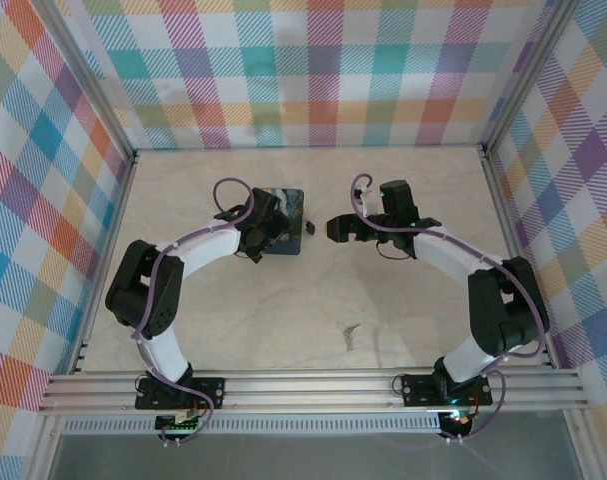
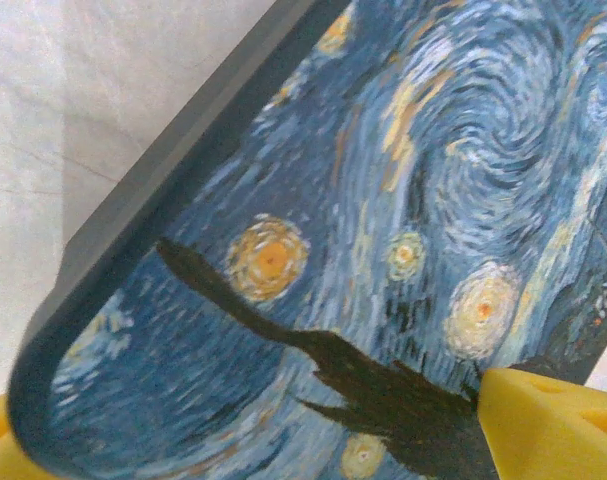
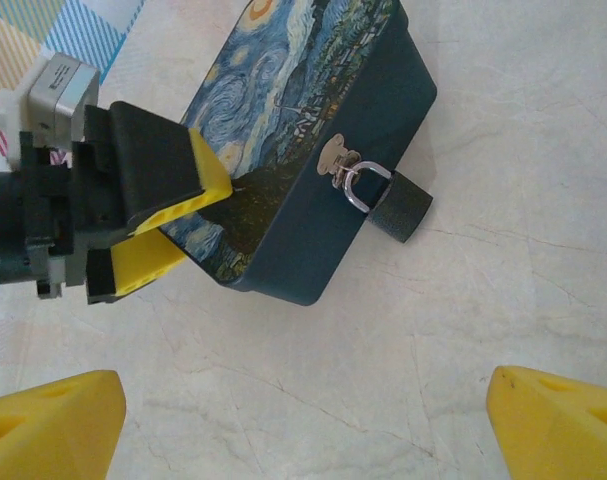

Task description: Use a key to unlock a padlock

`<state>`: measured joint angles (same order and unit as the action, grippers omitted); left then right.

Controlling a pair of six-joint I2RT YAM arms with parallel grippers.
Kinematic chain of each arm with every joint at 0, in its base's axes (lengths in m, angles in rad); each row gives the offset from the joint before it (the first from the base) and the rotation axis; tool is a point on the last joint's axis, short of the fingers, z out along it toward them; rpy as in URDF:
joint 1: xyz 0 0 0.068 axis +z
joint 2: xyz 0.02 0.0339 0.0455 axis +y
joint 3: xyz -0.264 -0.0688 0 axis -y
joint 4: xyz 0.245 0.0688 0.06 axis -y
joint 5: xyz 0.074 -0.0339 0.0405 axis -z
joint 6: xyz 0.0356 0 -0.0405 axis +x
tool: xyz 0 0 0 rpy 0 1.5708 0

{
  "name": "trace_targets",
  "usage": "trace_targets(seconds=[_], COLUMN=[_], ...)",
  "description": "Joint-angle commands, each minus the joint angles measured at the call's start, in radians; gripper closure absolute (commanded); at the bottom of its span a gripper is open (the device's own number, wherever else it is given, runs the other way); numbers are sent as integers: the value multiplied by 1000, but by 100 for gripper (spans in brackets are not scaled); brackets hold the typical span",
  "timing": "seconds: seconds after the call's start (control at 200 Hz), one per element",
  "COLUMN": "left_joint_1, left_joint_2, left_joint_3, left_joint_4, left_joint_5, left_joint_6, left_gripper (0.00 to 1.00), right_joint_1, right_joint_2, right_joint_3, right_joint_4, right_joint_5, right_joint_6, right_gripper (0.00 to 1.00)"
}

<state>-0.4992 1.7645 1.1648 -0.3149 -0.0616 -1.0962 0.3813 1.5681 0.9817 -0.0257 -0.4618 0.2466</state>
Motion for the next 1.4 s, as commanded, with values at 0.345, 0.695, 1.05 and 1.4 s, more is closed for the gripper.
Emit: trace_targets(seconds=[0.345, 0.695, 1.05, 1.4], left_joint_1=[-10, -52, 24, 60], left_joint_2=[119, 223, 289, 387], left_joint_3=[112, 242, 445, 613], left_joint_4=[-258, -356, -490, -490], left_joint_5=[37, 144, 84, 81], left_joint_6=[511, 845, 1032, 1011], left_gripper=[24, 26, 26, 27], right_joint_1=[5, 4, -1, -1], right_joint_2=[-34, -17, 110, 229], right_joint_3=[5, 74, 172, 234], right_joint_4=[-68, -194, -193, -91], right_joint_5=[3, 223, 248, 24], right_joint_6=[-53, 7, 95, 188], right_gripper=[7, 5, 5, 7])
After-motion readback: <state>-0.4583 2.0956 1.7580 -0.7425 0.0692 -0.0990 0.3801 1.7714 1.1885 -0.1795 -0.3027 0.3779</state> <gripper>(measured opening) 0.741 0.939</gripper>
